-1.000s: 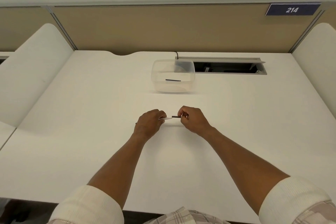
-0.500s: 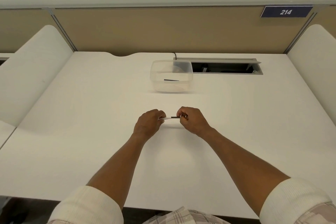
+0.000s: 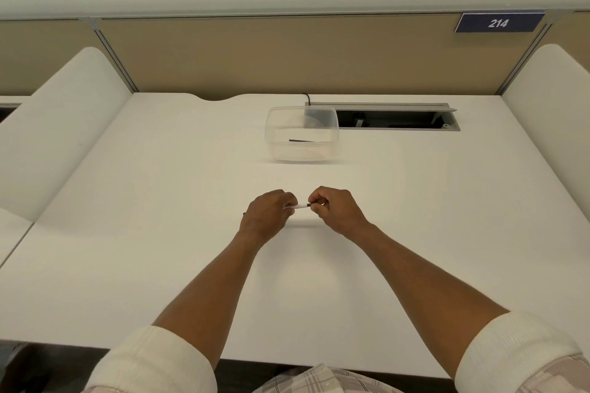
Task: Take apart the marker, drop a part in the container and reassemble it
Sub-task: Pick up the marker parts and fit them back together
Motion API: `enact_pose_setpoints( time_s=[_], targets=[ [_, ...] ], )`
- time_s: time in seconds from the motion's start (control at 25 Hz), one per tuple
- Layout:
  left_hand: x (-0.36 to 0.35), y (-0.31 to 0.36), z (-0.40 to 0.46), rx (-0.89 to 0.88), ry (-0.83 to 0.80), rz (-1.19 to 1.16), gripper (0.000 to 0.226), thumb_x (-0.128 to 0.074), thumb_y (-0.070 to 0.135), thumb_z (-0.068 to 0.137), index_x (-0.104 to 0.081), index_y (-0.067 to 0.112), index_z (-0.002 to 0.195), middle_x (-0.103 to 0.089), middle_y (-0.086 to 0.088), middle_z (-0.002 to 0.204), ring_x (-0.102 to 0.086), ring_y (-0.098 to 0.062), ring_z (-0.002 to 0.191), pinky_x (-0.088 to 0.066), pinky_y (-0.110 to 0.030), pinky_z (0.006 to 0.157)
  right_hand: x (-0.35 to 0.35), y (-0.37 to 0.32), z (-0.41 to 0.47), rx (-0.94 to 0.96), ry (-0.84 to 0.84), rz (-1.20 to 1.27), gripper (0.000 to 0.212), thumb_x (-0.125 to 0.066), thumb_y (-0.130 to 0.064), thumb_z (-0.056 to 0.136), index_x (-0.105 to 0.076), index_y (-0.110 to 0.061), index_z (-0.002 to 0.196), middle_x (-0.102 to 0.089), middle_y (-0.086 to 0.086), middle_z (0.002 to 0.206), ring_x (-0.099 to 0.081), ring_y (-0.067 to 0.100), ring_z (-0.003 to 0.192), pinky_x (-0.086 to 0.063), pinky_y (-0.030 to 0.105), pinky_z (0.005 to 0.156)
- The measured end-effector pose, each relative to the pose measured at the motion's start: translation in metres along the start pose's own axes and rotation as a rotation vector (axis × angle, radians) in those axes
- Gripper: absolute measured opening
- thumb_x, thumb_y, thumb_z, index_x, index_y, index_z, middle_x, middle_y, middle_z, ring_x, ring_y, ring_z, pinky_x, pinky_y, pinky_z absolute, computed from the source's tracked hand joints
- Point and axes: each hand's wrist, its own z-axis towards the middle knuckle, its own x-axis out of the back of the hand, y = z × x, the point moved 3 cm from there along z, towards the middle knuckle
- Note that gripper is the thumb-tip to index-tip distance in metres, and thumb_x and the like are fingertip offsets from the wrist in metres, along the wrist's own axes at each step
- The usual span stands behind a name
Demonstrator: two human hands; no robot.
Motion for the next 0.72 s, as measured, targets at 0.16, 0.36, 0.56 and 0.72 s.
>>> enact_pose_setpoints(
  time_s=[0.16, 0.36, 0.56, 0.72],
  targets=[
    [0.001, 0.003, -0.003, -0.004, -0.008, -0.004, 0.011, -0.06, 0.021, 0.09, -0.066, 0.025, 0.098, -0.064, 0.005, 0.089, -0.06, -0.02, 0.085, -0.05, -0.037, 0.071, 0.002, 0.002, -0.004, -0.035, 0.003, 0.014, 0.008, -0.066, -0.01, 0.086, -0.071, -0.016, 0.088, -0.067, -0.004, 0.076, -0.061, 0.017, 0.071, -0.051, 0.035, 0.071],
    [-0.002, 0.009, -0.002, -0.003, -0.08, 0.08, 0.021, -0.051, 0.011, 0.092, -0.07, 0.017, 0.1, -0.066, -0.004, 0.091, -0.059, -0.025, 0.085, -0.048, -0.039, 0.069, -0.002, 0.0, -0.008, -0.077, 0.015, -0.008, 0.01, -0.066, -0.01, 0.085, -0.072, -0.018, 0.083, -0.066, -0.005, 0.07, -0.059, 0.017, 0.069, -0.05, 0.035, 0.07],
    [-0.002, 0.02, -0.003, -0.007, -0.074, 0.097, 0.019, -0.052, 0.002, 0.088, -0.069, 0.011, 0.087, -0.065, -0.006, 0.082, -0.052, -0.023, 0.073, -0.04, -0.034, 0.06, -0.001, 0.0, -0.013, -0.139, 0.094, 0.056, 0.013, -0.065, -0.007, 0.083, -0.071, -0.017, 0.078, -0.071, 0.0, 0.073, -0.065, 0.023, 0.072, -0.055, 0.039, 0.073],
    [-0.002, 0.029, -0.002, -0.006, -0.058, 0.045, 0.016, -0.057, 0.002, 0.086, -0.07, 0.01, 0.087, -0.065, -0.005, 0.079, -0.052, -0.022, 0.071, -0.043, -0.035, 0.061, 0.002, -0.002, -0.017, -0.132, 0.13, 0.079, 0.012, -0.065, -0.007, 0.082, -0.07, -0.015, 0.075, -0.07, 0.002, 0.069, -0.065, 0.026, 0.069, -0.056, 0.042, 0.069]
  ],
)
